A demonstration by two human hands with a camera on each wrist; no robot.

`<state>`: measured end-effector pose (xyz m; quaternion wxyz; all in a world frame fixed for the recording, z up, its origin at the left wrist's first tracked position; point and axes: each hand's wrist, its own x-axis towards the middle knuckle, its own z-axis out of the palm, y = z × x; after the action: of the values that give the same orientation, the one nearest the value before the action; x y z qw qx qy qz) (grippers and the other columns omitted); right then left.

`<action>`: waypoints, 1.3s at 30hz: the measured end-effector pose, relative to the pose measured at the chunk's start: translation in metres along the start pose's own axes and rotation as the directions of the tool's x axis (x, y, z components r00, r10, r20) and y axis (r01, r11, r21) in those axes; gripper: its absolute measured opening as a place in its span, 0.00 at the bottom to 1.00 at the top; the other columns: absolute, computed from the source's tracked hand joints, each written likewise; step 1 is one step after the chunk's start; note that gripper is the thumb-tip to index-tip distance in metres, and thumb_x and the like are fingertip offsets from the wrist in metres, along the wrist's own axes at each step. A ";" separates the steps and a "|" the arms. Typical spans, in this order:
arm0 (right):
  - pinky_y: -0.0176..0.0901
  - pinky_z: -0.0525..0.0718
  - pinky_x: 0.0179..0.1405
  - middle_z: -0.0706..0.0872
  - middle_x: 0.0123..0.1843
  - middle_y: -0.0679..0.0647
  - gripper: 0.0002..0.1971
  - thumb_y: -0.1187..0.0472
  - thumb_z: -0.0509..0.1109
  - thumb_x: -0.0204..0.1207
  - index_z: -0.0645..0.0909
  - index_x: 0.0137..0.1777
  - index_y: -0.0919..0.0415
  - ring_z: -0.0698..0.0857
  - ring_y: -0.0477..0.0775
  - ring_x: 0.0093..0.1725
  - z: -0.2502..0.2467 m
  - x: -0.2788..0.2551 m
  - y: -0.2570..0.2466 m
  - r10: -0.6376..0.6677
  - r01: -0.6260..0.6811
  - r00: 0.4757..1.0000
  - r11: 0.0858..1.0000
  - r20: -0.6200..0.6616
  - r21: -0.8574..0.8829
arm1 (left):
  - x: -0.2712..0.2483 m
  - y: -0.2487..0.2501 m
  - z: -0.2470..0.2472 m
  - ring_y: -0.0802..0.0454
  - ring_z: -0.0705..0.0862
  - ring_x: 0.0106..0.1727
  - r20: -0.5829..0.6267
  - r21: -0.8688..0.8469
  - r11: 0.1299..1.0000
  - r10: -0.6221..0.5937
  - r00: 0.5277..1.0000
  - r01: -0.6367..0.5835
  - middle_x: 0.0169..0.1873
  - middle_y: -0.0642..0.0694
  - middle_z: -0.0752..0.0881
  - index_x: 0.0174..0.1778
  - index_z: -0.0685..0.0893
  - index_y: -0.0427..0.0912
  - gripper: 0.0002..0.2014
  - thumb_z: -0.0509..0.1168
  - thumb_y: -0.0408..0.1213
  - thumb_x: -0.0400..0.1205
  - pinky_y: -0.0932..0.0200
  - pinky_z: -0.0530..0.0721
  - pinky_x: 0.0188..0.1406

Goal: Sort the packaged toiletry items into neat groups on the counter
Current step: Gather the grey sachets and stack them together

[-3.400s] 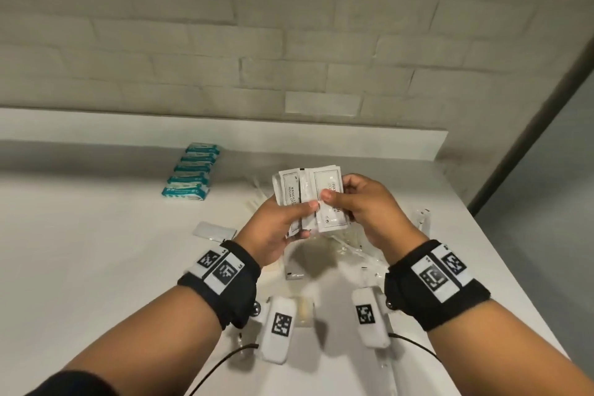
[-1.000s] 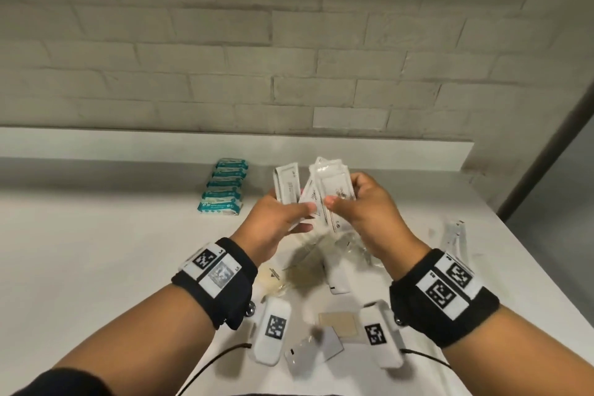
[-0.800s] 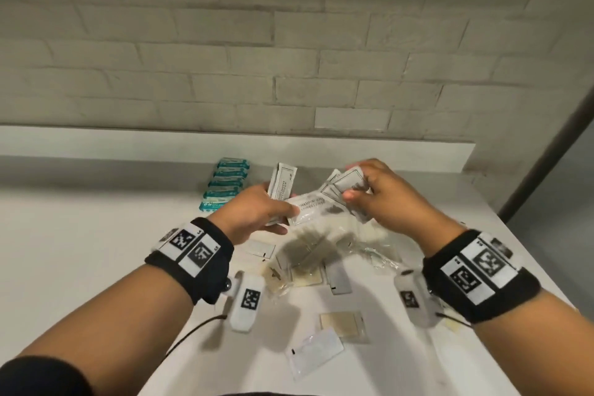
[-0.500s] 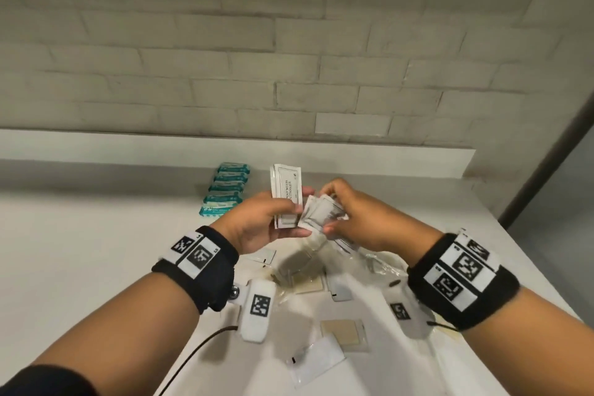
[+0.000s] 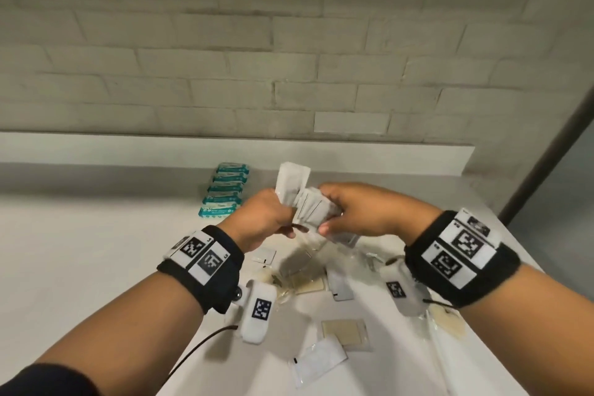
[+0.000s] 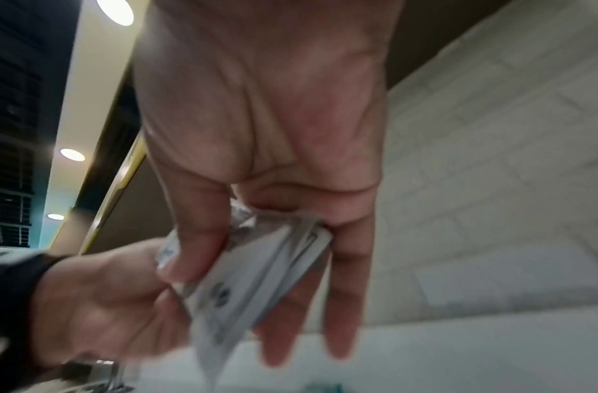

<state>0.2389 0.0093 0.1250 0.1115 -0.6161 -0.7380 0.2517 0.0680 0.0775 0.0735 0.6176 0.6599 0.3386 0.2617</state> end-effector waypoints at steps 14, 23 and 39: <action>0.23 0.76 0.22 0.84 0.39 0.51 0.18 0.72 0.73 0.74 0.77 0.63 0.65 0.82 0.31 0.24 0.032 -0.015 0.057 0.322 -0.052 0.913 0.702 -0.251 0.710 | 0.002 -0.022 -0.005 0.53 0.84 0.40 -0.139 -0.103 0.994 -0.047 0.989 0.033 0.45 0.47 0.88 0.51 0.81 0.45 0.08 0.65 0.27 0.82 0.61 0.82 0.37; 0.43 0.82 0.36 0.87 0.36 0.43 0.14 0.66 0.71 0.78 0.78 0.62 0.55 0.83 0.44 0.35 0.003 -0.020 0.059 0.137 -0.023 0.969 0.878 -0.205 0.479 | 0.000 -0.015 -0.006 0.55 0.86 0.38 -0.054 0.197 0.977 -0.074 0.996 0.083 0.44 0.49 0.90 0.56 0.86 0.46 0.11 0.67 0.31 0.81 0.58 0.89 0.39; 0.63 0.88 0.39 0.86 0.58 0.67 0.26 0.69 0.73 0.74 0.69 0.70 0.61 0.88 0.67 0.46 0.047 0.019 0.011 0.103 0.063 0.984 0.569 -0.147 0.820 | 0.004 -0.012 0.022 0.36 0.85 0.48 0.058 -0.459 0.888 -0.010 0.998 0.035 0.52 0.32 0.85 0.62 0.83 0.37 0.20 0.67 0.46 0.79 0.40 0.84 0.46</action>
<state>0.2219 0.0176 0.0771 0.4472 -0.5221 -0.5166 0.5106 0.0856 0.0668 0.0591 0.7682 0.4979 0.2577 0.3091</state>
